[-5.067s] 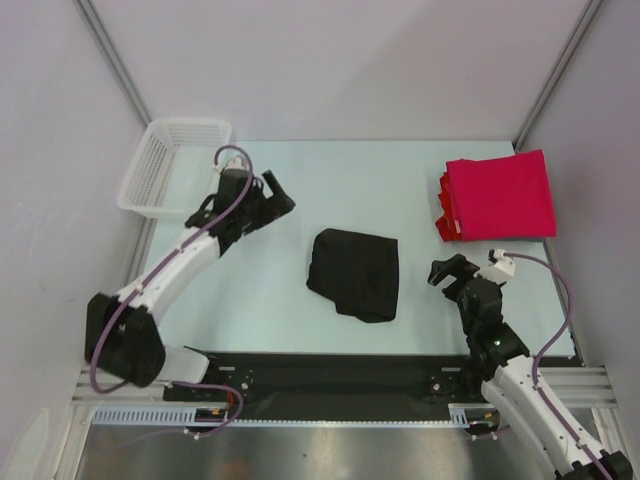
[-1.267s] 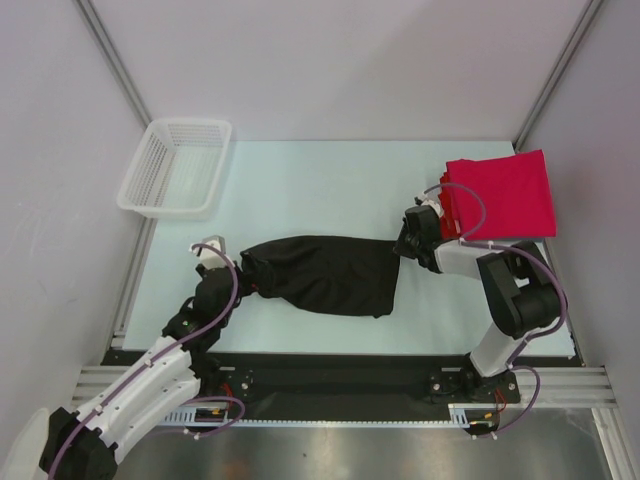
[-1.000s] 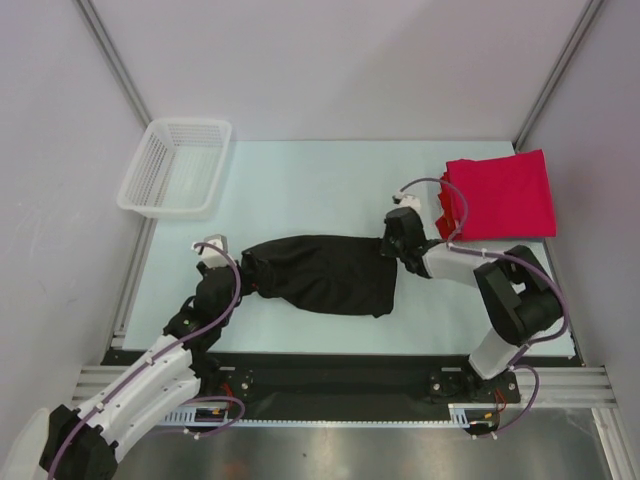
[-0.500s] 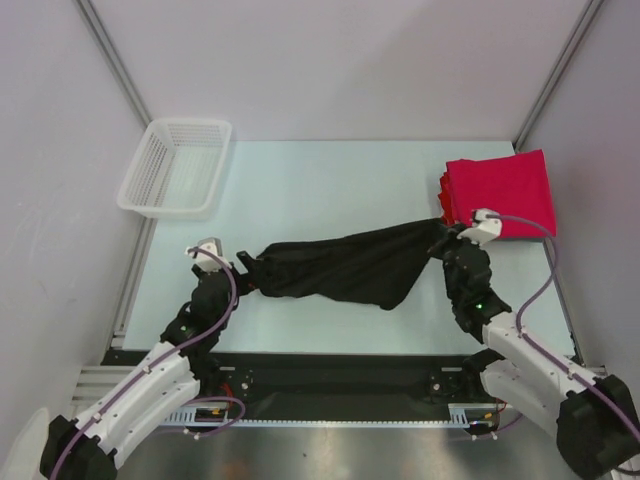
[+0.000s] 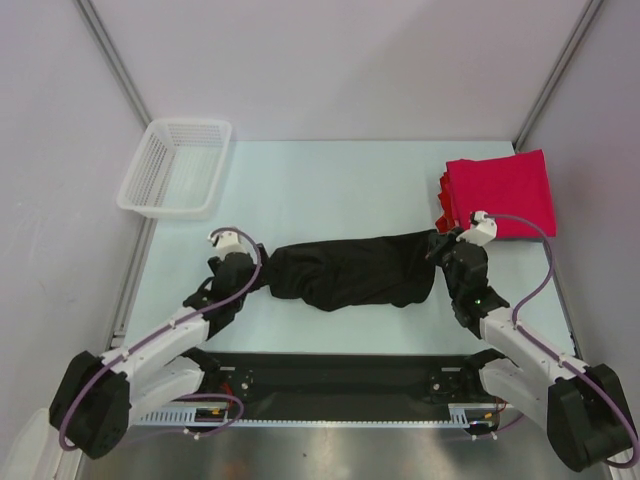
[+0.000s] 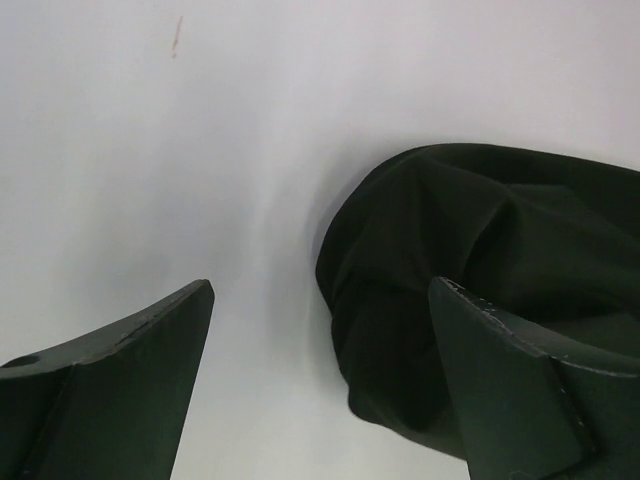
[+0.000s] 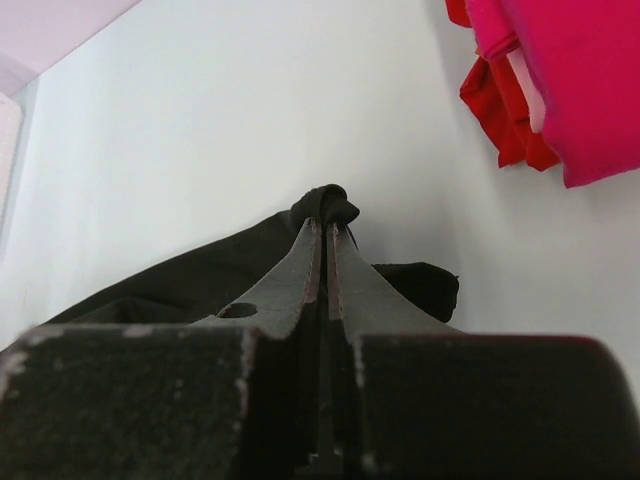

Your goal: Fold and stack the t-shirts

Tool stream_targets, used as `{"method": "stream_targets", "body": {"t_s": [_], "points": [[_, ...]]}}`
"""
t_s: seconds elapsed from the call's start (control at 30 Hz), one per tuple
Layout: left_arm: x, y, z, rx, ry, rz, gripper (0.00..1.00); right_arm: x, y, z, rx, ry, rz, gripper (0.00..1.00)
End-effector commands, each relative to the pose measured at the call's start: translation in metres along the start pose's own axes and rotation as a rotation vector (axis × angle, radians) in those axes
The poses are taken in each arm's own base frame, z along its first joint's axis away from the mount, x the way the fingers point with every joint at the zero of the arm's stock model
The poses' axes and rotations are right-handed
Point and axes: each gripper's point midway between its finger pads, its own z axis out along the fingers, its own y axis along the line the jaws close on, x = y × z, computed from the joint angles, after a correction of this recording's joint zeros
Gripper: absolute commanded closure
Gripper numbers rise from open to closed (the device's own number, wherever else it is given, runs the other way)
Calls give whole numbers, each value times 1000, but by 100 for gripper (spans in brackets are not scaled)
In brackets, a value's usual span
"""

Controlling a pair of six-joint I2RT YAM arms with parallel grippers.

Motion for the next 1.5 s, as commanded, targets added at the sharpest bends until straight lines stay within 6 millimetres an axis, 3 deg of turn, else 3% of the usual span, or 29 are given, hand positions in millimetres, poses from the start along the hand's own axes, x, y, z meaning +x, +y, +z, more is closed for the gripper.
{"method": "stream_targets", "body": {"t_s": [0.0,0.17,0.33,0.4,0.43,0.5,0.53,0.57,0.6,0.7,0.73,0.77,0.8,0.83,0.87,0.9,0.93,0.97,1.0,1.03,1.07,1.1,1.17,1.2,1.23,1.27,1.3,1.33,1.47], "points": [[-24,-24,4,18,1,-70,7,-20,17,-1,-54,-52,33,100],[-13,-37,23,36,65,-70,27,-19,18,0,-57,-52,37,100],[2,-63,43,91,179,-63,37,-19,17,1,-57,-51,38,100],[14,-59,53,49,231,-41,47,-18,18,1,-61,-49,37,100],[7,-64,57,49,218,-41,53,-19,19,1,-65,-49,38,100],[10,-54,58,-5,236,-10,78,-19,20,1,-68,-48,39,100],[-3,-57,59,-16,209,-5,88,-18,21,0,-74,-44,39,100],[-10,-41,58,-102,187,22,100,-18,24,0,-89,-44,37,100],[-35,-45,56,-123,134,11,100,-16,28,1,-105,-39,31,100],[-76,-33,50,-204,63,43,100,-14,49,12,-87,-6,-6,100],[-109,-44,47,-197,7,27,100,-33,73,16,-100,12,-21,100],[-121,-31,39,-273,7,46,100,-27,77,25,-80,65,-58,100],[-141,-25,34,-322,-26,32,100,-38,89,27,-82,71,-70,100],[-181,-35,18,-319,-106,-7,100,-38,91,26,-61,111,-95,100],[-193,-34,7,-329,-127,-3,100,-70,110,24,-91,63,-77,100],[-208,-38,-5,-311,-168,-25,100,-84,115,20,-100,37,-66,100],[-224,-42,-26,-257,-221,-67,100,-113,124,5,-151,-22,-38,100],[-230,-41,-39,-236,-254,-90,100,-115,120,6,-143,-27,-36,100],[-218,-35,-43,-223,-246,-89,100,-141,128,-16,-210,-90,-3,100],[-215,-30,-51,-214,-262,-103,100,-153,128,-25,-227,-121,18,100],[-225,-24,-78,-170,-333,-170,100,-159,121,-32,-220,-144,28,100],[-200,-9,-75,-193,-312,-169,99,-172,118,-50,-237,-183,59,100],[-185,9,-89,-190,-349,-249,90,-159,103,-60,-208,-147,74,100],[-184,15,-110,-134,-401,-304,73,-134,90,-58,-189,-95,70,100],[-152,24,-99,-125,-352,-286,49,-125,81,-67,-183,-79,95,100],[-140,26,-99,-101,-341,-306,4,-109,72,-68,-165,-47,109,100],[-135,30,-110,-61,-368,-336,0,-95,63,-70,-154,-24,121,100],[-114,37,-102,-70,-336,-327,0,-70,46,-73,-130,6,147,100],[-84,44,-94,-46,-296,-352,0,-34,13,-84,-80,31,198,100]]}}
